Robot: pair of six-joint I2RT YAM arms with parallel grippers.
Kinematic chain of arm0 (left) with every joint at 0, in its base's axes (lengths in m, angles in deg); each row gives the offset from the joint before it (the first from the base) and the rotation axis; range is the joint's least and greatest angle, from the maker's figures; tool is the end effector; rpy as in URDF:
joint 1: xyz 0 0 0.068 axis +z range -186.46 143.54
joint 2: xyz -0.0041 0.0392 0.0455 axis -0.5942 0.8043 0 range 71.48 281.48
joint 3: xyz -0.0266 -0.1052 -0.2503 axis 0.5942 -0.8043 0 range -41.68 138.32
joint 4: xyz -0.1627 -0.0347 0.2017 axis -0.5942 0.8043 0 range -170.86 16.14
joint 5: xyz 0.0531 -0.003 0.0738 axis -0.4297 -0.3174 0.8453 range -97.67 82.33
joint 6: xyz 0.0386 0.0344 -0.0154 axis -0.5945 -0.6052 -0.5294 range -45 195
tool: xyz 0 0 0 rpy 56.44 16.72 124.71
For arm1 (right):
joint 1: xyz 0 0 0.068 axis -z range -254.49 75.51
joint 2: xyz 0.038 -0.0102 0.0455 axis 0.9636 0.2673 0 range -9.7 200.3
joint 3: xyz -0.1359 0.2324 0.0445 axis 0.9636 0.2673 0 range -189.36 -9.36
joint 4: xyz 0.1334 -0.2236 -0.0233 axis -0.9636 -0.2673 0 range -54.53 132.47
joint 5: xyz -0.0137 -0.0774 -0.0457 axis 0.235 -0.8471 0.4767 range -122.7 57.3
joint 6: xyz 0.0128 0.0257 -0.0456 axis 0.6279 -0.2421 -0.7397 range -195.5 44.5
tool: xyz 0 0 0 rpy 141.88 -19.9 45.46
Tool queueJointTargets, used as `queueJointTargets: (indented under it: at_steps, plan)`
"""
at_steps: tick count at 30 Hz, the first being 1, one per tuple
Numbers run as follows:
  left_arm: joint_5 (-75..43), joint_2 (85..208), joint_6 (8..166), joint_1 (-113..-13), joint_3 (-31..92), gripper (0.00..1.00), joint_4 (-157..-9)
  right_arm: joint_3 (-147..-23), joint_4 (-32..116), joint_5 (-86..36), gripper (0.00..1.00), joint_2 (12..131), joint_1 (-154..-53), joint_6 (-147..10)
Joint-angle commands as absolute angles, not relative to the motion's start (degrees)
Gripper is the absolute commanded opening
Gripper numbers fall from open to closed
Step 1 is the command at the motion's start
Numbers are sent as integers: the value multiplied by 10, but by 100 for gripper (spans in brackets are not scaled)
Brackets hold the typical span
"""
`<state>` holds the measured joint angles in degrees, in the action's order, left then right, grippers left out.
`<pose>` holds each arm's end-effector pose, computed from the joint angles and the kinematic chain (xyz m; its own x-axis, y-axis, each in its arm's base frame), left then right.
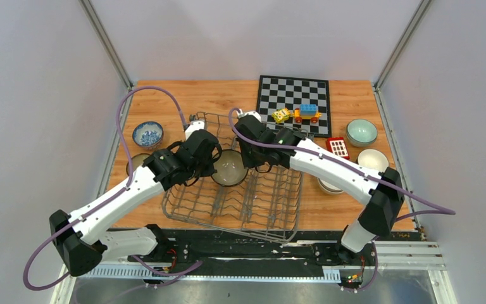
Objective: Unload the bowls from the dish rack
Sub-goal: Place the bowl with the bowl.
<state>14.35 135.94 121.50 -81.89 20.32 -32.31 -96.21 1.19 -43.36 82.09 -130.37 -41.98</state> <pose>0.1645 -0.1481 0.3179 -0.7346 -0.2125 -0.6444 -0.0550 0.9652 -0.2556 0.2035 0.2884 0.3375 -0.7472 -0.1354 -0.6506 -0.3948 0.8780 0.2707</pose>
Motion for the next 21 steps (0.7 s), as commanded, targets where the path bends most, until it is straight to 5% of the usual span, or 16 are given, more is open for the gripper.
queueJointTargets:
  at_steps: [1, 5, 15, 21]
  plan:
    - [140, 1353, 1215, -815, 196, 0, -338, -994, 47, -431, 0, 813, -1316, -408]
    - [136, 1339, 1198, -815, 187, 0, -353, -995, 51, -414, 5, 808, -1317, -426]
    - [169, 1306, 1157, -815, 194, 0, -373, -979, 85, -356, 78, 762, -1318, -490]
    - [219, 1299, 1122, -794, 243, 0, -333, -974, 59, -368, 96, 700, -1318, -547]
